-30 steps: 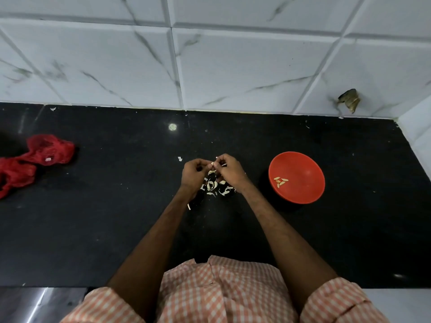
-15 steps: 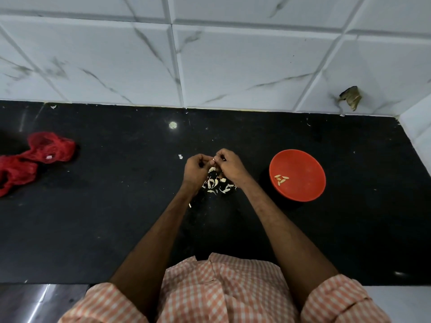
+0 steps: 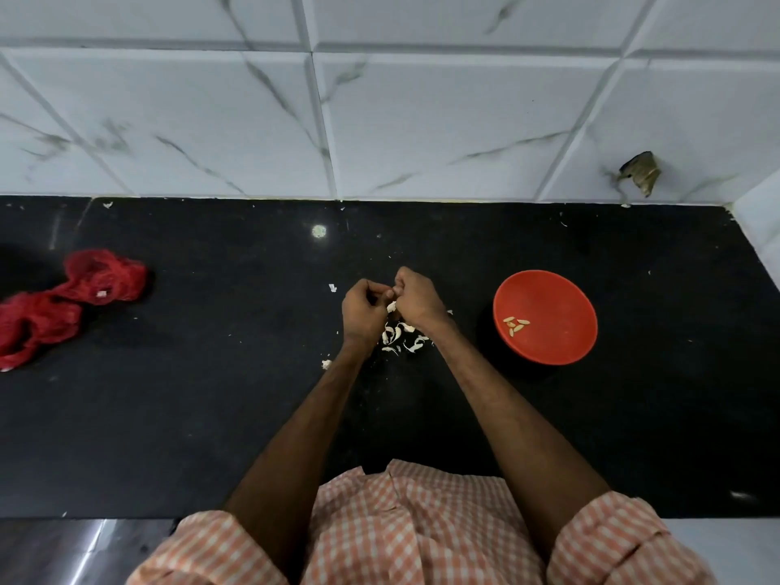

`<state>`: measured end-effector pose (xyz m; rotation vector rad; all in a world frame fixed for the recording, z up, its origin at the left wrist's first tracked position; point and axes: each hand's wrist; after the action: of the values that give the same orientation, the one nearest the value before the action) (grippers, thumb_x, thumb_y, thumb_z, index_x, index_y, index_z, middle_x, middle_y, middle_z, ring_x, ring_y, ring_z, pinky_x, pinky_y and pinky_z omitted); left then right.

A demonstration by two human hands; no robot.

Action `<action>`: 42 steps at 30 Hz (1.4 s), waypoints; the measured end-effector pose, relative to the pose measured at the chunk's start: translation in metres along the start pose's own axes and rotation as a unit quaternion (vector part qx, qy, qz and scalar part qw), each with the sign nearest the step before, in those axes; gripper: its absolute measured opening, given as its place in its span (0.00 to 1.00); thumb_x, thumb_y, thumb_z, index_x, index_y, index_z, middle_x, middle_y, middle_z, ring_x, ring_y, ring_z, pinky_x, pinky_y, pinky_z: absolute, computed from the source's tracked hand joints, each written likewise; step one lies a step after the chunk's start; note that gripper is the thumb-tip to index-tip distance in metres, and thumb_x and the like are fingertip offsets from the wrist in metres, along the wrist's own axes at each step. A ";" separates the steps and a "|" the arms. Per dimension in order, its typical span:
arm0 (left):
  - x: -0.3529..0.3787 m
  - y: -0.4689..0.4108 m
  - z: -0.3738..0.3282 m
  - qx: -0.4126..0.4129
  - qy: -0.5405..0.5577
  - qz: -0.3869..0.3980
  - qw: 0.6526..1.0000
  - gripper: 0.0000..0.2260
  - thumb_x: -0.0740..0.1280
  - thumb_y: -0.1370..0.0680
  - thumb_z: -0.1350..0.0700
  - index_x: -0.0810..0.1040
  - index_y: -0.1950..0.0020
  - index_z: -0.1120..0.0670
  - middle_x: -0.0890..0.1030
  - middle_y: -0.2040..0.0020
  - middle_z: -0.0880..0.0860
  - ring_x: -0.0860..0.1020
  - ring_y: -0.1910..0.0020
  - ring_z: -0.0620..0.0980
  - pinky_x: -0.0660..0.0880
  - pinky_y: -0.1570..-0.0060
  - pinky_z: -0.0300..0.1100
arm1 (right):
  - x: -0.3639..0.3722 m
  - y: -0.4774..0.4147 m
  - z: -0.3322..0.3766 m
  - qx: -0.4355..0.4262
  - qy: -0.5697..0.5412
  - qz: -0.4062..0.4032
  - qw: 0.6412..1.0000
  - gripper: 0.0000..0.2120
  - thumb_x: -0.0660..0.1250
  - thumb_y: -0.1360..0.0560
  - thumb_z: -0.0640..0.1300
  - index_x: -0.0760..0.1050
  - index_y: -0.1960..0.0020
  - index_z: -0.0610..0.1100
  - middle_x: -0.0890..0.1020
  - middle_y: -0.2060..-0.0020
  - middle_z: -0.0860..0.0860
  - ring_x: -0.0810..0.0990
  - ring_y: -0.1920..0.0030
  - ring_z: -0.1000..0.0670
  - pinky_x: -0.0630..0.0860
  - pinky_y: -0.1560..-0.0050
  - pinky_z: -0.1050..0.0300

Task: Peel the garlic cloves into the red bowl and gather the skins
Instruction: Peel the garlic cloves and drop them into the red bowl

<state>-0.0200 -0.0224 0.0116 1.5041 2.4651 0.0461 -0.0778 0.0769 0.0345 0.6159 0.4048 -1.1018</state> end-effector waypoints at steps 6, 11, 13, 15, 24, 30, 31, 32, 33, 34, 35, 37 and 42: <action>-0.010 -0.003 -0.007 -0.065 0.183 0.031 0.981 0.03 0.68 0.21 0.64 0.78 0.48 0.60 0.82 0.58 0.56 0.81 0.63 0.49 0.77 0.72 0.39 | -0.004 0.000 -0.007 0.026 -0.151 0.000 0.988 0.07 0.64 0.19 0.40 0.71 0.55 0.47 0.80 0.52 0.42 0.84 0.55 0.42 0.83 0.57 0.39; -0.008 -0.001 -0.009 -0.066 0.207 0.062 0.974 0.06 0.66 0.20 0.66 0.80 0.46 0.59 0.85 0.59 0.52 0.83 0.62 0.45 0.79 0.65 0.37 | -0.010 0.004 -0.009 0.008 -0.212 -0.048 0.976 0.05 0.67 0.21 0.33 0.75 0.52 0.42 0.81 0.53 0.42 0.84 0.57 0.46 0.85 0.59 0.46; -0.008 -0.001 -0.009 -0.066 0.196 0.061 0.977 0.06 0.66 0.20 0.66 0.81 0.47 0.60 0.85 0.58 0.54 0.83 0.61 0.47 0.79 0.64 0.37 | -0.010 0.005 -0.009 -0.018 -0.209 -0.054 0.976 0.05 0.67 0.21 0.32 0.78 0.51 0.41 0.83 0.54 0.42 0.85 0.56 0.46 0.85 0.59 0.49; -0.008 -0.002 -0.008 -0.064 0.189 0.058 0.978 0.05 0.66 0.20 0.65 0.81 0.46 0.62 0.84 0.57 0.56 0.82 0.61 0.48 0.78 0.65 0.36 | -0.009 0.006 -0.007 -0.030 -0.211 -0.062 0.975 0.03 0.68 0.22 0.32 0.79 0.50 0.37 0.83 0.55 0.42 0.85 0.56 0.48 0.85 0.59 0.53; -0.006 -0.002 -0.007 -0.040 0.146 0.060 0.987 0.04 0.68 0.21 0.66 0.80 0.47 0.64 0.84 0.57 0.56 0.82 0.60 0.47 0.79 0.64 0.37 | -0.012 0.004 -0.007 -0.047 -0.150 -0.069 0.985 0.09 0.71 0.25 0.33 0.76 0.58 0.46 0.82 0.59 0.43 0.85 0.55 0.42 0.84 0.57 0.41; -0.009 -0.003 0.002 -0.004 0.066 0.073 0.995 0.03 0.69 0.22 0.66 0.81 0.51 0.60 0.84 0.57 0.56 0.82 0.61 0.46 0.77 0.62 0.40 | -0.019 0.009 -0.004 -0.047 -0.138 0.058 0.988 0.06 0.60 0.19 0.32 0.68 0.53 0.40 0.76 0.54 0.41 0.81 0.60 0.47 0.83 0.65 0.47; -0.009 -0.003 0.003 0.004 0.052 0.071 0.996 0.03 0.69 0.22 0.66 0.81 0.51 0.60 0.85 0.57 0.56 0.82 0.61 0.46 0.77 0.61 0.42 | -0.019 0.010 -0.004 -0.049 -0.134 0.062 0.988 0.05 0.59 0.19 0.32 0.67 0.53 0.39 0.76 0.55 0.41 0.80 0.60 0.48 0.82 0.67 0.50; -0.009 -0.003 0.003 0.010 0.039 0.065 0.997 0.03 0.69 0.22 0.66 0.81 0.52 0.59 0.85 0.57 0.55 0.81 0.62 0.47 0.78 0.61 0.43 | -0.019 0.010 -0.004 -0.051 -0.131 0.061 0.988 0.05 0.58 0.19 0.31 0.67 0.53 0.38 0.76 0.56 0.42 0.80 0.61 0.48 0.81 0.69 0.53; -0.008 -0.003 0.004 0.013 0.029 0.059 0.998 0.03 0.69 0.22 0.65 0.81 0.52 0.58 0.85 0.57 0.55 0.81 0.62 0.47 0.78 0.61 0.45 | -0.018 0.010 -0.003 -0.052 -0.127 0.056 0.989 0.05 0.58 0.19 0.31 0.67 0.53 0.38 0.76 0.56 0.42 0.79 0.62 0.49 0.79 0.71 0.55; -0.008 -0.003 0.004 0.015 0.023 0.051 0.998 0.03 0.69 0.22 0.65 0.81 0.52 0.58 0.85 0.58 0.55 0.81 0.62 0.48 0.79 0.61 0.46 | -0.016 0.011 -0.003 -0.054 -0.121 0.049 0.990 0.06 0.58 0.19 0.31 0.67 0.54 0.39 0.75 0.57 0.43 0.78 0.63 0.50 0.78 0.72 0.56; -0.006 -0.003 0.004 0.015 0.022 0.043 0.999 0.03 0.69 0.22 0.65 0.81 0.52 0.59 0.85 0.58 0.55 0.82 0.62 0.49 0.80 0.61 0.47 | -0.016 0.011 -0.002 -0.057 -0.113 0.041 0.991 0.07 0.58 0.19 0.31 0.67 0.54 0.40 0.75 0.58 0.44 0.77 0.64 0.51 0.77 0.73 0.57; -0.003 -0.001 0.003 0.017 0.030 0.029 0.999 0.02 0.69 0.22 0.65 0.81 0.52 0.60 0.84 0.58 0.55 0.82 0.61 0.51 0.82 0.60 0.50 | -0.013 0.010 -0.001 -0.060 -0.106 0.025 0.992 0.11 0.57 0.20 0.31 0.66 0.57 0.44 0.74 0.60 0.46 0.75 0.67 0.52 0.75 0.75 0.58; 0.003 0.005 -0.006 0.010 0.076 0.016 0.997 0.03 0.69 0.21 0.63 0.79 0.50 0.62 0.84 0.57 0.56 0.83 0.62 0.53 0.82 0.64 0.50 | -0.014 0.005 -0.001 -0.063 -0.097 0.011 0.993 0.11 0.57 0.20 0.32 0.66 0.57 0.45 0.75 0.61 0.45 0.73 0.66 0.51 0.73 0.75 0.57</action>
<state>-0.0181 -0.0166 0.0171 1.6024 2.5655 0.1482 -0.0790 0.0887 0.0437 0.3973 0.2959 -1.0957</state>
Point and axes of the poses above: each hand's wrist, its own y-axis away from the middle knuckle, its own x-axis out of the palm, z = x × y
